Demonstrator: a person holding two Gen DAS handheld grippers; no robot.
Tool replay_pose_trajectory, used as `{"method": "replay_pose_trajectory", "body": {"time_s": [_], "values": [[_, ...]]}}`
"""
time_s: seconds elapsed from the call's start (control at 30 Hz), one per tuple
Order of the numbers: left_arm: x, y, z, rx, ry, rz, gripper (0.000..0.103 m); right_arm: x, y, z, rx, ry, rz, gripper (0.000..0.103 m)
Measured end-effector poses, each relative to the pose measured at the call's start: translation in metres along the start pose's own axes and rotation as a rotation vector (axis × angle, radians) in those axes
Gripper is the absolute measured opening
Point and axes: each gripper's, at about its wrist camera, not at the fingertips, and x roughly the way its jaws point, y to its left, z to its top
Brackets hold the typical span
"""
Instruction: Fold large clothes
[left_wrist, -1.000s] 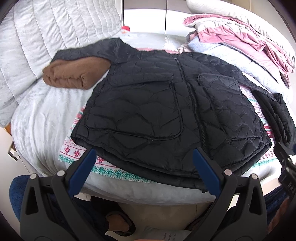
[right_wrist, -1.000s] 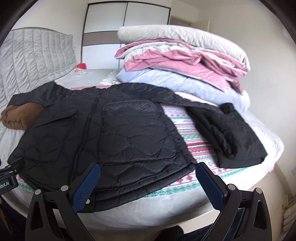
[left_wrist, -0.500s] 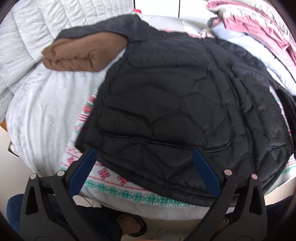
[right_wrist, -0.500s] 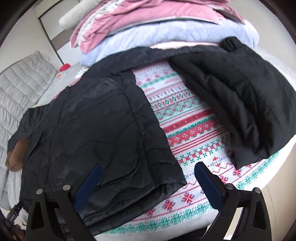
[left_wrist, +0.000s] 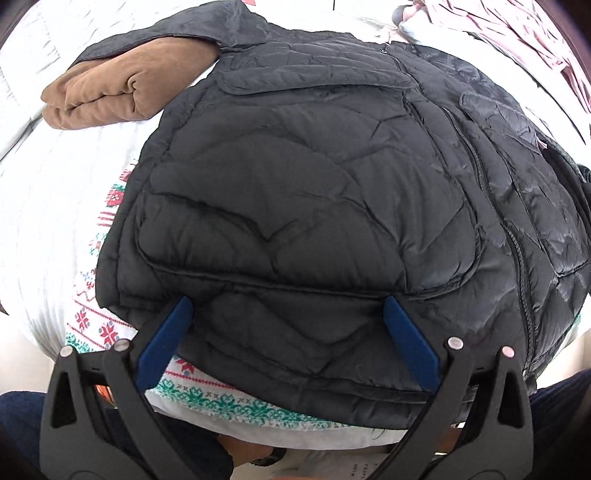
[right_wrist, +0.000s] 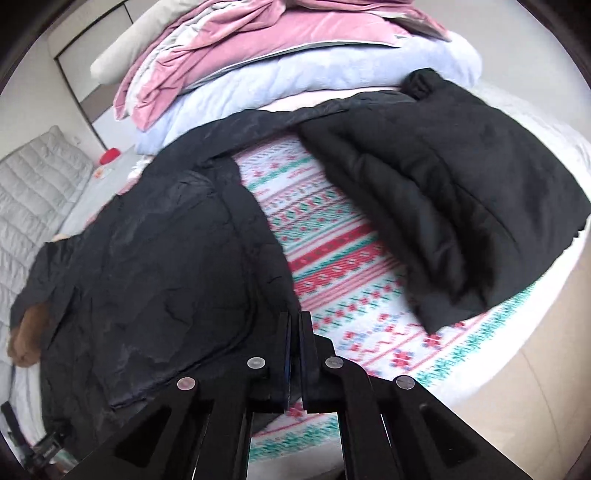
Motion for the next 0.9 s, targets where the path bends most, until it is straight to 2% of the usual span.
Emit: {"method": "replay_pose_trajectory", "body": {"time_s": [0.1,0.17,0.23,0.27,0.3,0.33,0.4,0.47,0.53,0.63,0.73,0.83,0.9], "values": [[-0.004,0.015,0.010,-0.029,0.006,-0.023,0.103,-0.004,-0.004,-0.001,0.010,0.013,0.043,0.006],[-0.020,0.024,0.019,-0.058,-0.030,-0.031,0.103,-0.015,-0.008,0.009,0.034,-0.019,0.051,0.007],[-0.038,0.027,0.030,-0.072,-0.076,-0.041,0.103,-0.031,-0.007,0.025,0.039,-0.085,0.056,0.020],[-0.049,0.026,0.038,-0.074,-0.102,-0.046,0.103,-0.039,-0.006,0.037,0.042,-0.122,0.078,0.041],[-0.058,0.025,0.047,-0.073,-0.126,-0.056,0.103,-0.045,-0.005,0.051,0.051,-0.151,0.106,0.070],[-0.066,0.023,0.057,-0.071,-0.147,-0.069,0.103,-0.049,-0.006,0.062,0.062,-0.176,0.130,0.078],[-0.079,0.018,0.080,-0.071,-0.188,-0.089,0.103,-0.051,-0.008,0.090,0.087,-0.223,0.161,0.081],[-0.084,0.007,0.101,-0.069,-0.210,-0.086,0.103,-0.039,-0.012,0.115,0.140,-0.206,0.197,0.081],[-0.086,0.001,0.132,-0.088,-0.241,-0.127,0.103,-0.016,-0.017,0.136,0.208,-0.161,0.282,0.081],[-0.070,0.000,0.170,-0.154,-0.219,-0.189,0.103,0.022,-0.019,0.152,0.275,-0.085,0.314,0.081],[-0.037,-0.006,0.197,-0.192,-0.185,-0.245,0.103,0.047,-0.027,0.167,0.310,-0.073,0.290,0.081],[0.001,-0.008,0.198,-0.198,-0.170,-0.191,0.103,0.061,-0.037,0.186,0.345,-0.098,0.288,0.081],[0.027,-0.008,0.195,-0.188,-0.120,-0.155,0.103,0.081,-0.044,0.205,0.357,-0.096,0.268,0.081]]}}
